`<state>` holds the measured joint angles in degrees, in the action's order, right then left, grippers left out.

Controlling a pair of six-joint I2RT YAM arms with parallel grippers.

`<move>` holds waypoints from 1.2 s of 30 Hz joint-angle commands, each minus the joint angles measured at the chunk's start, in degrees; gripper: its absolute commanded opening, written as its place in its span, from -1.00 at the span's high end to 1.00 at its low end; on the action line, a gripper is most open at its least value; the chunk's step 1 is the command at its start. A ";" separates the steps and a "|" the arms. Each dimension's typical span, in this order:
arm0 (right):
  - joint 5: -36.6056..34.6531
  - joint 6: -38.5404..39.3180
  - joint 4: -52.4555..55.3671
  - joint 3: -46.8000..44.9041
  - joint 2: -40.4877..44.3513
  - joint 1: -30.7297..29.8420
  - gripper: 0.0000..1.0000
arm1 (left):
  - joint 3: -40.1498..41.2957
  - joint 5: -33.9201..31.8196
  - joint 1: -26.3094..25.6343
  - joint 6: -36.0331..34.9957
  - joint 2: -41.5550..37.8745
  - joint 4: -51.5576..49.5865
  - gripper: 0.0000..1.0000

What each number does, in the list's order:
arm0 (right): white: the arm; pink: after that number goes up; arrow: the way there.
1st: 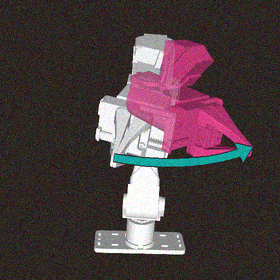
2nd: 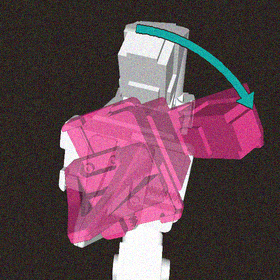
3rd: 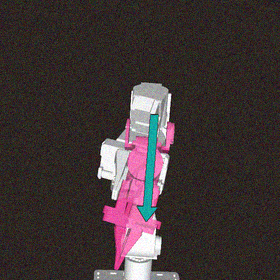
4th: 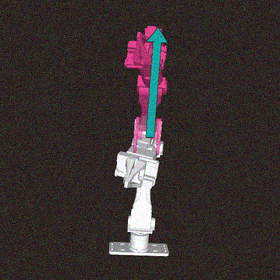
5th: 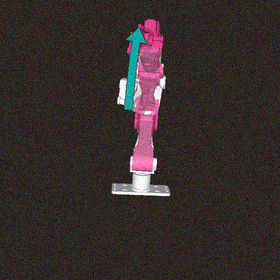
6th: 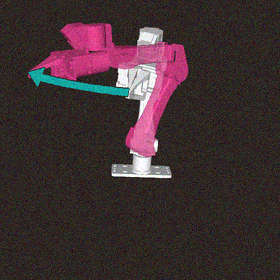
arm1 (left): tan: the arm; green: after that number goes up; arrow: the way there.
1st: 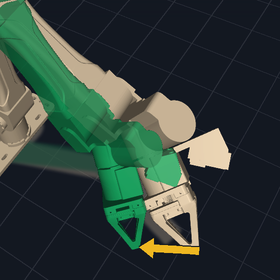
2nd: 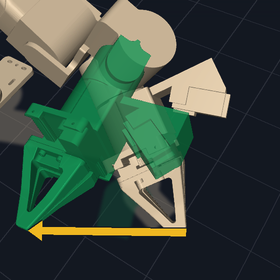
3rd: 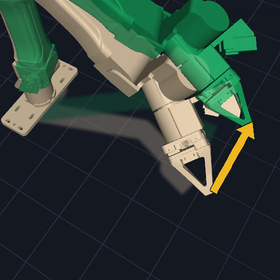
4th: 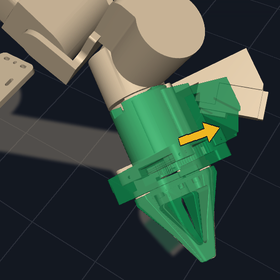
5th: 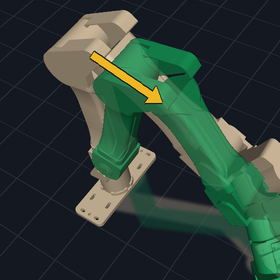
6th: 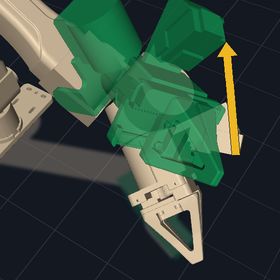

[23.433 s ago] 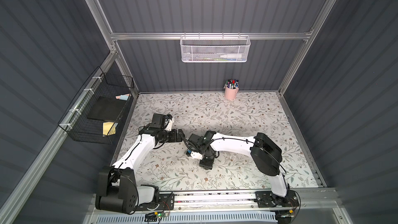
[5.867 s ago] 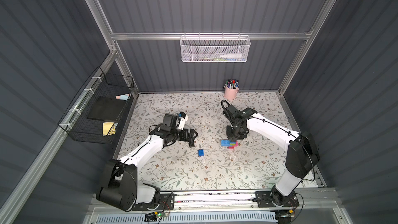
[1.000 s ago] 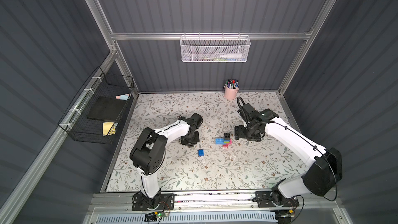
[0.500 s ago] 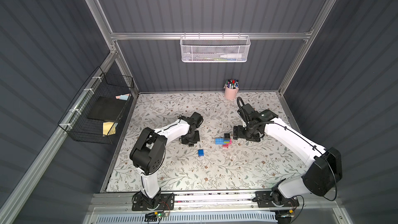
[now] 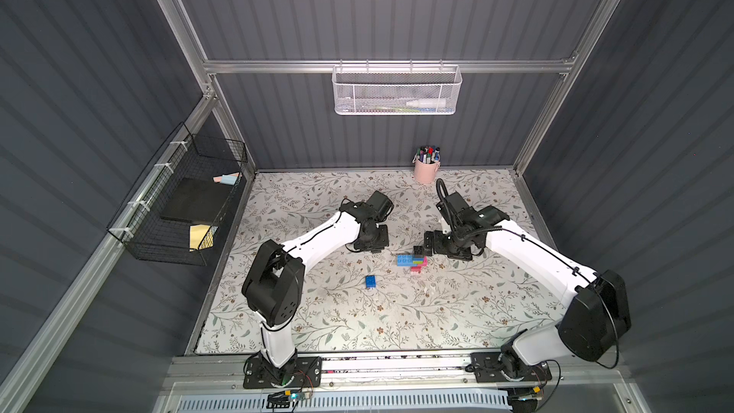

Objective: Assemble the number 4 with lego
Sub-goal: Pick up the lego brick from the center of the board, then assemble the lego brick with the lego brick.

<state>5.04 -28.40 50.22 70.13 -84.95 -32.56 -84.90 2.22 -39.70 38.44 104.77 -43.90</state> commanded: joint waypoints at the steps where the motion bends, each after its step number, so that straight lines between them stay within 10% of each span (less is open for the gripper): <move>1: 1.06 1.00 -1.95 -0.17 -1.28 0.27 -0.85 | -2.33 2.17 -1.12 1.38 -0.93 -1.98 0.95; 36: 7.83 3.59 -10.97 -7.19 1.10 3.90 -0.71 | -13.50 2.82 -8.37 2.83 6.24 -7.82 0.95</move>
<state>11.35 -25.54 39.88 63.66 -84.18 -28.80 -96.09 6.39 -48.03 40.75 109.56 -49.65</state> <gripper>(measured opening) 0.853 0.264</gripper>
